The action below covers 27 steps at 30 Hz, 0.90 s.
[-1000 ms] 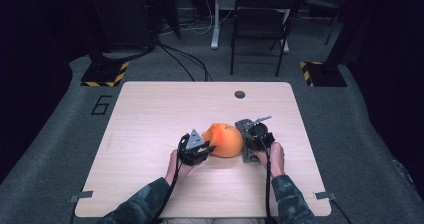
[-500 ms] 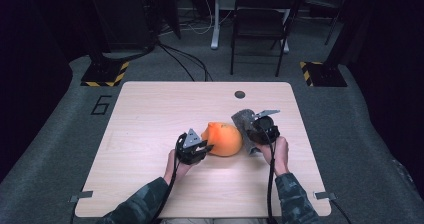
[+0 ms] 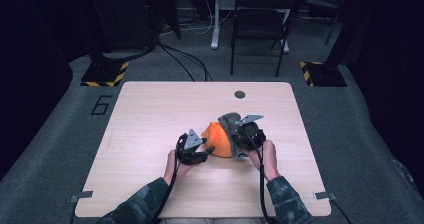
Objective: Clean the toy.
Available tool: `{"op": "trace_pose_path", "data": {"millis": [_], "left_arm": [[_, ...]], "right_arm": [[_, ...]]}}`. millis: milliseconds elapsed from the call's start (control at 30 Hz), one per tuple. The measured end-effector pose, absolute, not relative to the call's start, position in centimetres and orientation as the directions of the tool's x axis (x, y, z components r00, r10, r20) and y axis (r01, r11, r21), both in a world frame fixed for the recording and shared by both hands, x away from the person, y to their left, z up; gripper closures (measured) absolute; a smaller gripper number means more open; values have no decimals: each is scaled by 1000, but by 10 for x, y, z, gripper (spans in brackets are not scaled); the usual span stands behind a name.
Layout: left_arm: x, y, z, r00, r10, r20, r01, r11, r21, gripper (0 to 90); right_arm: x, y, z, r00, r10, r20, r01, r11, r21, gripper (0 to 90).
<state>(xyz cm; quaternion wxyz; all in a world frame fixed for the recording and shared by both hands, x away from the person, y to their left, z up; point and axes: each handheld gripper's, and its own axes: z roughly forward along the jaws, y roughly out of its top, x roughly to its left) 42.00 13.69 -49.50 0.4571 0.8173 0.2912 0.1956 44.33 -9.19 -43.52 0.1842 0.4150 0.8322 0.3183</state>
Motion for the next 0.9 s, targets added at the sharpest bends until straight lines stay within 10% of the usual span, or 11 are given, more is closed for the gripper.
{"op": "trace_pose_path", "data": {"millis": [300,533,900], "left_arm": [[418,128,-510,753,642,144,266,-497,826,607],[420,130,-503,753,652,86,286,-443,850,770],[418,134,-488,752,659,-33,364,-372,854,779]], "right_arm": [[447,-95,-443,-601,800,7,596,442,670,665],[448,-98,-444,-573,819,-22,570,418,707,710],[426,-80,-402,-615,788,-6,462,367,807,722]]}}
